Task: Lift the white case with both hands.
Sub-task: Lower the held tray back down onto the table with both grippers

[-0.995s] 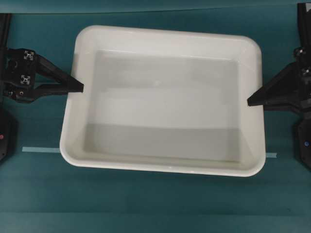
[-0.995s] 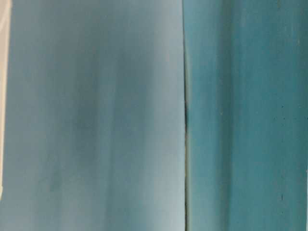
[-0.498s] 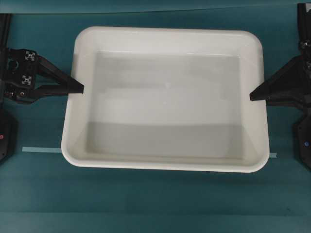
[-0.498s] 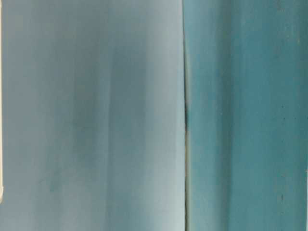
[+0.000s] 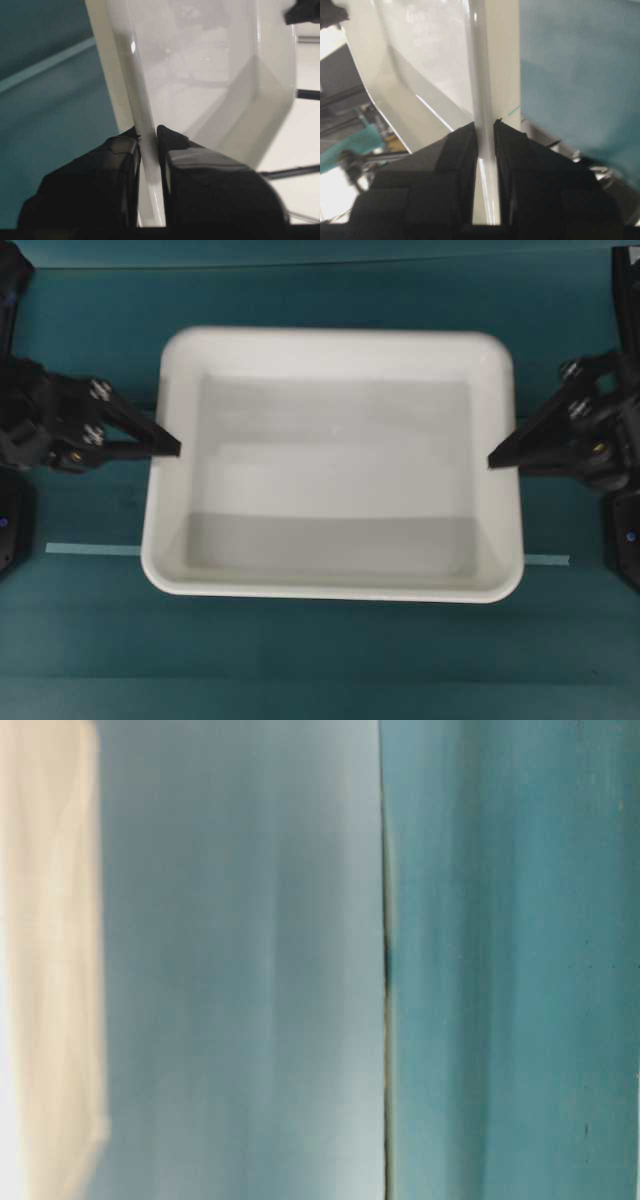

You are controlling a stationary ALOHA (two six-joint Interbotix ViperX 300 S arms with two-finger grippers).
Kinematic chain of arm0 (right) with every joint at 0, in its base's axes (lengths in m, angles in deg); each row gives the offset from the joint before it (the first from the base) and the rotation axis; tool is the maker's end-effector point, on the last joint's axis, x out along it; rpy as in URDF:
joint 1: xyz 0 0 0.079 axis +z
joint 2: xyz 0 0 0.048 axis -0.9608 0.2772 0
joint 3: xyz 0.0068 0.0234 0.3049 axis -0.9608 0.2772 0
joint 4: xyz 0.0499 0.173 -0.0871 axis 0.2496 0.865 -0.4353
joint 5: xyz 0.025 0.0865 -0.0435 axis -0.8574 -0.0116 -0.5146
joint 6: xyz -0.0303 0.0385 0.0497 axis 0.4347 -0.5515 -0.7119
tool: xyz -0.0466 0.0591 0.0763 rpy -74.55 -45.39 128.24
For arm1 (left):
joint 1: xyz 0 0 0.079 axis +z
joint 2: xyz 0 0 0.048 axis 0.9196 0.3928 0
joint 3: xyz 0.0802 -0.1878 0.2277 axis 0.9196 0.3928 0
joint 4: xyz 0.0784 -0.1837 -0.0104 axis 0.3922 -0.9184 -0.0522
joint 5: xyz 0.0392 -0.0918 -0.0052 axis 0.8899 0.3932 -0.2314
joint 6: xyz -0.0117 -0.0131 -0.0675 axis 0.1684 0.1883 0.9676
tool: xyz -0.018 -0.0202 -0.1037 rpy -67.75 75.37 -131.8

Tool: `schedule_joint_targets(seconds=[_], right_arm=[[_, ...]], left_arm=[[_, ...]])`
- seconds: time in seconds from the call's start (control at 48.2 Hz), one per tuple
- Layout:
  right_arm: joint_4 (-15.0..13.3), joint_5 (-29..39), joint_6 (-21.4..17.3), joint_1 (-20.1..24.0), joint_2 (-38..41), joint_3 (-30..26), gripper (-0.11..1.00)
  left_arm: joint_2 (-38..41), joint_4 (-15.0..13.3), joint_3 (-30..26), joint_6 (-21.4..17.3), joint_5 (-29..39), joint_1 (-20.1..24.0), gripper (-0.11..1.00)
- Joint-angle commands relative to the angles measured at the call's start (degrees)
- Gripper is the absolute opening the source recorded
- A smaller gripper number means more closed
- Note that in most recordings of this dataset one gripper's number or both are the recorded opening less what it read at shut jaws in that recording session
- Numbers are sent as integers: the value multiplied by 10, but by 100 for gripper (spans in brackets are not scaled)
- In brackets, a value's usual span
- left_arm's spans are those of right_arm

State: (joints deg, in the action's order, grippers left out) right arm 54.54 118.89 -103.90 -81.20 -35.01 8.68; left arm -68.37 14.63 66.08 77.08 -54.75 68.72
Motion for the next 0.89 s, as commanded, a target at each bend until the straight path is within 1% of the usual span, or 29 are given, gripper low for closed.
schedule_joint_targets(seconds=[0.0, 0.124, 0.249, 0.332, 0.456, 0.622, 0.767, 0.871], right_arm=[[0, -49, 7, 2, 26, 14, 11], [0, -89, 7, 11, 38, 61, 11], [0, -116, 10, 17, 47, 92, 11], [-2, -125, 22, 18, 56, 111, 10], [-2, -142, 47, 18, 77, 130, 10], [-2, -178, 57, 18, 113, 148, 10], [-2, -218, 70, 22, 142, 167, 10], [-2, -248, 72, 25, 161, 179, 10]], left_arm=[[24, 3, 10, -1, -44, 1, 9], [35, 4, 41, -1, -72, 8, 8], [50, 4, 68, -1, -87, 11, 8], [65, 3, 83, -1, -93, 11, 8], [86, 3, 108, -1, -105, 11, 8], [118, 4, 134, -1, -146, 17, 8], [143, 3, 155, -1, -169, 17, 8], [156, 4, 169, -1, -184, 18, 8]])
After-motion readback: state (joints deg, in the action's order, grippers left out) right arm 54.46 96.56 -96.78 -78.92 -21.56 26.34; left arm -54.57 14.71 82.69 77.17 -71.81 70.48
